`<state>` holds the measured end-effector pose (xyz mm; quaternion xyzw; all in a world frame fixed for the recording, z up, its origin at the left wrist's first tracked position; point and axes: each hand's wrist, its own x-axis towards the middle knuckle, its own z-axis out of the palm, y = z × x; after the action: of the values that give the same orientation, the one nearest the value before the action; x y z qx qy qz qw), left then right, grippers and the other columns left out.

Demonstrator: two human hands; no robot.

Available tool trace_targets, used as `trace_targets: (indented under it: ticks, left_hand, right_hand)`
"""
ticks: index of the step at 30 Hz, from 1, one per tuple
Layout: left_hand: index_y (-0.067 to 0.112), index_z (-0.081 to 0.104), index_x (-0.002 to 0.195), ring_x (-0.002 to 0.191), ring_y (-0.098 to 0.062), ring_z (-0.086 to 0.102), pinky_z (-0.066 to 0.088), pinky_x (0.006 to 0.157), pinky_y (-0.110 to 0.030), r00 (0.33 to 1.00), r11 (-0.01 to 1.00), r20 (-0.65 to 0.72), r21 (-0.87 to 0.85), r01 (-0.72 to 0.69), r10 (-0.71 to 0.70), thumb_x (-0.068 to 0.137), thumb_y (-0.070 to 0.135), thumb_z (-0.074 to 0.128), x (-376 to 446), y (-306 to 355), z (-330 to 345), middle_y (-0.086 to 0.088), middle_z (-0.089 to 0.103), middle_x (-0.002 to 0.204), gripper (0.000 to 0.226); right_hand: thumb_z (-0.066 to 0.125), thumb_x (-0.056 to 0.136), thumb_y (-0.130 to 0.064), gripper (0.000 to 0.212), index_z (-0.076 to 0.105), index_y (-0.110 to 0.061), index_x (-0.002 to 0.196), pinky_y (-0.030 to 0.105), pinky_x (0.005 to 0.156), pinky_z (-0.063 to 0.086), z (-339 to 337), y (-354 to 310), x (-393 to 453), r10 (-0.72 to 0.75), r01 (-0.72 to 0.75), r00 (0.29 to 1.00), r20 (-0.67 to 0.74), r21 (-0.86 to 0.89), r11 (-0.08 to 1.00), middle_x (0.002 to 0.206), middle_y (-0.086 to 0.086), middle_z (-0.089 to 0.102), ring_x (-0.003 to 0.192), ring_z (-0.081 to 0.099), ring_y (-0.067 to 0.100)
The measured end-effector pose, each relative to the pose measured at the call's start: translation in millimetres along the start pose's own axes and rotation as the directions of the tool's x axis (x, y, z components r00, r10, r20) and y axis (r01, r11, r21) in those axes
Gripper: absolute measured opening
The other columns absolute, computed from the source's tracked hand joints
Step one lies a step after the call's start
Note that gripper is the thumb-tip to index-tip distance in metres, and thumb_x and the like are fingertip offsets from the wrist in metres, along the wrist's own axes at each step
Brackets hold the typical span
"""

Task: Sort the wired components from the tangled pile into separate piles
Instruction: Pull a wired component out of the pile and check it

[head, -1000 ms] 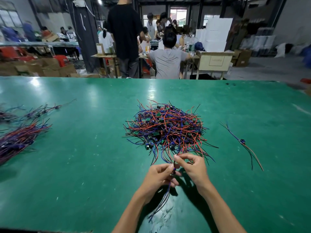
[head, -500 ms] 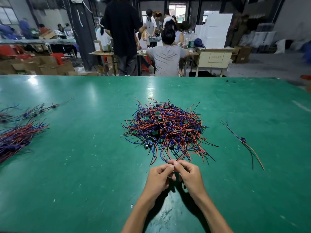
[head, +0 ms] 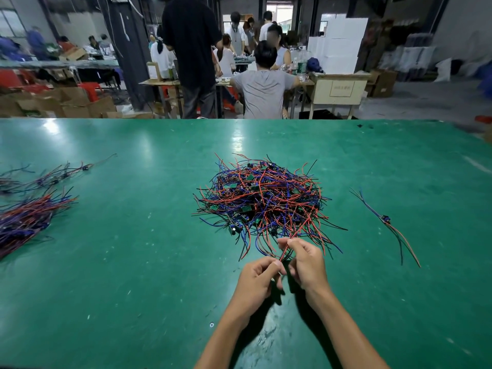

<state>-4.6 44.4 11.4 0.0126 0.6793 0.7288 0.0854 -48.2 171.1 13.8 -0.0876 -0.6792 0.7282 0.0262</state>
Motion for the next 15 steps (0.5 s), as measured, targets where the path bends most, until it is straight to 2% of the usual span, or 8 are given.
trace_targets:
  ticks: [3, 7, 10, 13, 15]
  left_hand:
    - [0.008, 0.065, 0.087, 0.035, -0.005, 0.039, 0.028, 0.037, -0.013, 0.998, 1.000, 0.055, 0.031, 0.005, -0.007, 0.104, 0.020, 0.052, -0.8, 3.3, -2.8, -0.008, 0.059, 0.063, 0.025]
    - [0.013, 0.065, 0.087, 0.040, -0.011, 0.027, 0.019, 0.039, -0.019, 0.995, 0.997, 0.102, 0.076, 0.012, -0.020, 0.105, 0.024, 0.050, -1.0, 6.1, -5.8, -0.007, 0.065, 0.069, 0.025]
    - [0.009, 0.065, 0.090, 0.037, -0.008, 0.032, 0.025, 0.038, -0.015, 0.992, 0.999, 0.125, 0.039, 0.016, -0.020, 0.105, 0.023, 0.050, -3.2, 7.3, -5.7, -0.009, 0.066, 0.071, 0.025]
    - [0.011, 0.071, 0.088, 0.039, -0.005, 0.037, 0.023, 0.039, -0.016, 0.996, 0.997, 0.069, 0.050, 0.054, -0.057, 0.103, 0.024, 0.053, -3.5, 7.0, -4.1, -0.002, 0.066, 0.074, 0.027]
    - [0.017, 0.077, 0.087, 0.045, -0.007, 0.034, 0.023, 0.042, -0.019, 0.995, 0.995, 0.001, 0.021, 0.099, -0.099, 0.098, 0.026, 0.055, -3.0, 8.9, -5.1, 0.005, 0.062, 0.075, 0.026]
  right_hand:
    - [0.055, 0.097, -0.016, 0.026, 0.079, -0.016, 0.088, 0.017, 0.033, 0.024, -2.5, -10.9, 8.8, 0.024, -0.023, 0.999, -0.028, 0.019, 1.000, 0.090, -0.003, 0.077, 0.038, 0.038, 0.008]
    - [0.055, 0.094, -0.018, 0.024, 0.079, -0.016, 0.090, 0.018, 0.033, 0.023, -9.2, -22.5, 20.7, 0.087, -0.082, 0.995, -0.044, 0.105, 0.991, 0.093, -0.001, 0.077, 0.040, 0.038, 0.009]
    - [0.056, 0.094, -0.017, 0.022, 0.077, -0.012, 0.094, 0.018, 0.032, 0.025, -12.1, -23.2, 25.0, 0.168, -0.152, 0.984, -0.060, 0.215, 0.965, 0.095, 0.004, 0.078, 0.042, 0.038, 0.009]
    - [0.057, 0.096, -0.022, 0.021, 0.076, -0.013, 0.101, 0.018, 0.033, 0.026, -12.9, -17.3, 24.5, 0.223, -0.202, 0.974, -0.035, 0.312, 0.928, 0.099, 0.003, 0.078, 0.042, 0.039, 0.007]
    - [0.050, 0.102, -0.034, 0.031, 0.074, -0.016, 0.107, 0.017, 0.034, 0.028, -12.8, -11.9, 22.1, 0.227, -0.226, 0.973, 0.037, 0.338, 0.914, 0.102, 0.002, 0.077, 0.043, 0.042, 0.006]
